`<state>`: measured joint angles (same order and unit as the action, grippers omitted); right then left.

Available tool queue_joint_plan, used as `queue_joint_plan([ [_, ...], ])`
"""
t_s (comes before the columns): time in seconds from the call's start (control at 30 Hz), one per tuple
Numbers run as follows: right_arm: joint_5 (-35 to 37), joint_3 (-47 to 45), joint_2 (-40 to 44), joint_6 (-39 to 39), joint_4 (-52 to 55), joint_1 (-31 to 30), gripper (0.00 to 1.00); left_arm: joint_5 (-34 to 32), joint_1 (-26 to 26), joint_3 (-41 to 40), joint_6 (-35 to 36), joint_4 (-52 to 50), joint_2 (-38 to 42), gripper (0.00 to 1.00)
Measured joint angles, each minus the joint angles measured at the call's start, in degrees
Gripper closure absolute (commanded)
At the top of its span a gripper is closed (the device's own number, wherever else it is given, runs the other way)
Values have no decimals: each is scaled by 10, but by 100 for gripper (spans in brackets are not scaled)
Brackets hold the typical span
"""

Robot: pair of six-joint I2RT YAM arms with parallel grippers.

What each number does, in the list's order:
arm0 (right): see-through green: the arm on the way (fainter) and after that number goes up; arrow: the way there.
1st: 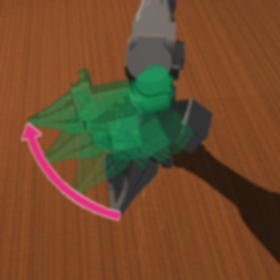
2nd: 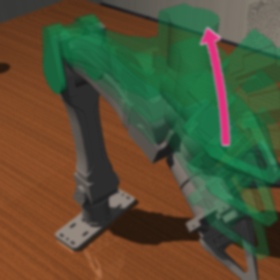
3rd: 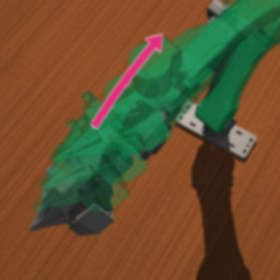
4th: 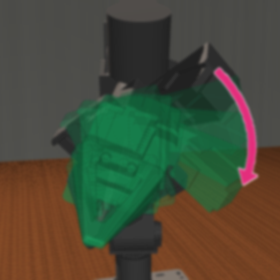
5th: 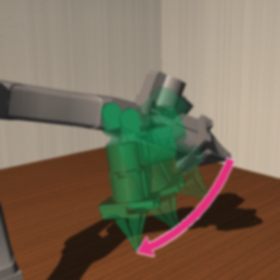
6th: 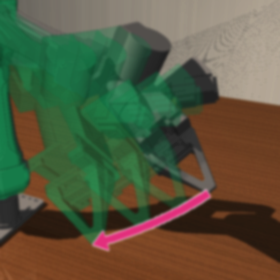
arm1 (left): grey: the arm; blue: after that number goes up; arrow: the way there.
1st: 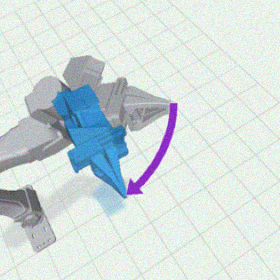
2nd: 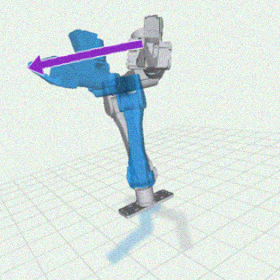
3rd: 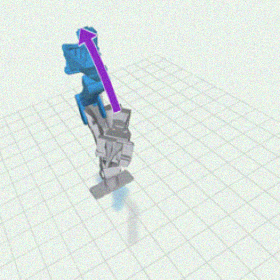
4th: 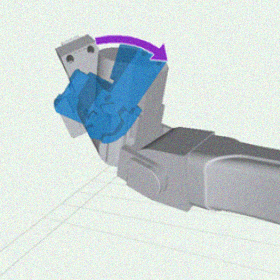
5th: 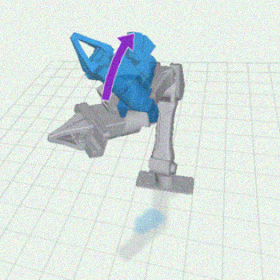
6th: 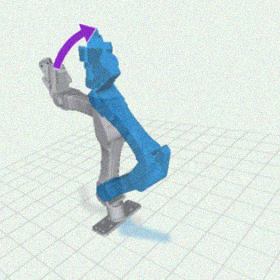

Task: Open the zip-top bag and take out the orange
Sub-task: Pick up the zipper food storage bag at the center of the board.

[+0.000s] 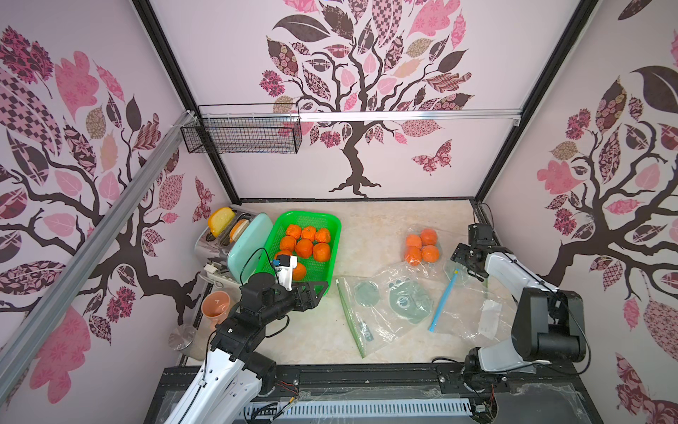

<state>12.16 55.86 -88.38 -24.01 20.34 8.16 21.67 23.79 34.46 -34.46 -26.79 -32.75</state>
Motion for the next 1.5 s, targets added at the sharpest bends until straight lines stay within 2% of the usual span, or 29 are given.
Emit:
queue_joint_plan([
  [0.13, -52, 59, -92, 3, -8, 37, 11, 6, 0, 0, -1, 6, 3, 19],
  [0.27, -132, 67, -162, 16, -18, 47, 16, 14, 0, -1, -1, 9, 2, 19],
  [0.4, -208, 65, -163, 22, -45, 47, 25, 16, 0, -3, -2, 11, 3, 19],
  [0.5, -271, 63, -166, 14, -54, 47, 39, 17, 0, -5, -2, 12, 3, 19],
  [0.77, -402, 58, -168, -30, -82, 25, 100, 17, 0, -5, -3, 14, 3, 19],
  [0.93, -446, 60, -159, -57, -102, 13, 99, 16, 0, -5, -2, 14, 3, 19],
  [1.03, -407, 63, -126, -59, -85, 13, 58, 15, 0, -5, -2, 14, 3, 19],
  [1.13, -326, 73, -87, -55, -78, 23, 41, 15, 0, -5, -2, 14, 3, 19],
  [1.23, -254, 86, -79, -51, -85, 49, 36, 15, 0, -5, -2, 13, 5, 19],
  [1.33, -200, 113, -116, -36, -84, 74, 31, 15, 0, -5, -2, 12, 9, 19],
  [1.5, -163, 137, -200, -8, -80, 94, 27, 16, 0, -5, -2, 11, 12, 19],
])
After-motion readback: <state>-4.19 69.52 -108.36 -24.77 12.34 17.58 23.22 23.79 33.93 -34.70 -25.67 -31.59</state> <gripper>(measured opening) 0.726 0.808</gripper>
